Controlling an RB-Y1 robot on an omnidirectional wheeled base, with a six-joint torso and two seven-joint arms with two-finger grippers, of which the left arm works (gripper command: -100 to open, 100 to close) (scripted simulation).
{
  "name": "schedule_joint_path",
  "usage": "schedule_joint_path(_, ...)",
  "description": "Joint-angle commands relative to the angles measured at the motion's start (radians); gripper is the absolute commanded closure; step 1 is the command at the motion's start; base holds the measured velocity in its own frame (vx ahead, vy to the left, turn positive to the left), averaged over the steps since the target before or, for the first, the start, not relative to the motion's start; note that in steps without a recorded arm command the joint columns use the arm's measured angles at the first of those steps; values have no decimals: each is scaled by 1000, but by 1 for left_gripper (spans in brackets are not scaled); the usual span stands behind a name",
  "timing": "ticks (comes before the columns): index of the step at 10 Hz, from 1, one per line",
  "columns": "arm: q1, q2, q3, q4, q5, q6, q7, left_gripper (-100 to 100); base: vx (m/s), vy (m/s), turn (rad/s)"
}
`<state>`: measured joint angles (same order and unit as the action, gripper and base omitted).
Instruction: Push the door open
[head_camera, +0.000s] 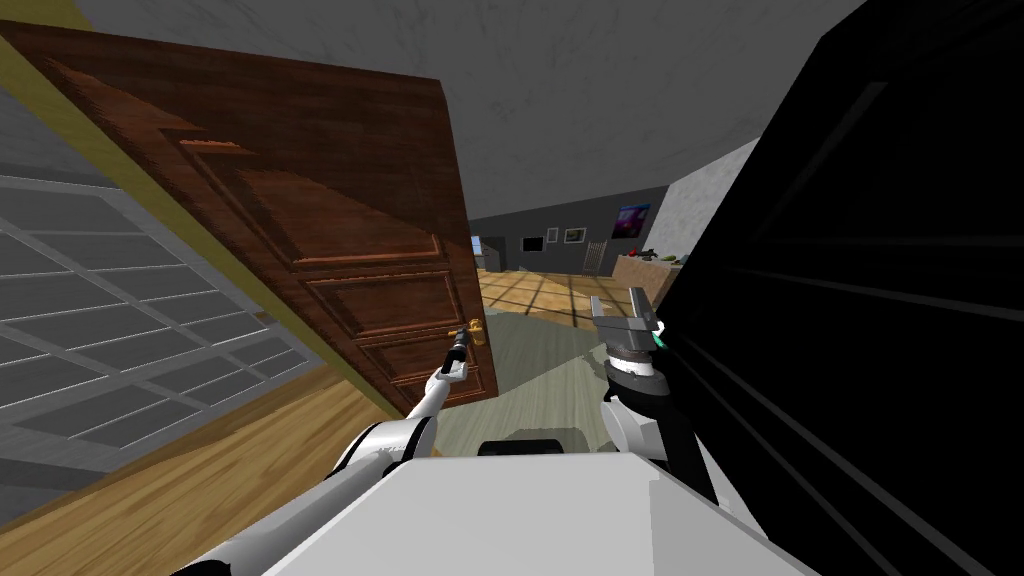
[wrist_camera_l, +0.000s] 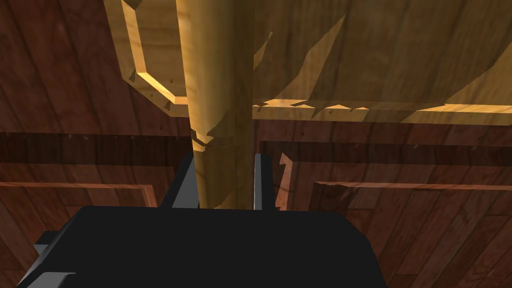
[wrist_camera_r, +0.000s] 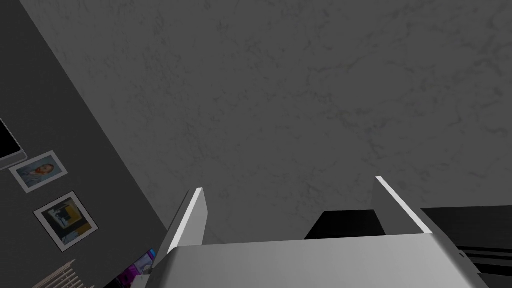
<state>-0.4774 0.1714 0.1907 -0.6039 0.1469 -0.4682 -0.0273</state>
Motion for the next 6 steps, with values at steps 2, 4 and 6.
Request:
schedule_joint_path(2, 0, 13, 27, 1, 10, -6, -10, 100, 196, -73, 68)
schedule_joint_path(4, 3, 23, 48, 3, 18, -8, -18, 100, 186, -96, 56)
schedule_joint_path(6, 5, 32, 68, 5, 25, -10, -25, 100, 195, -115, 70)
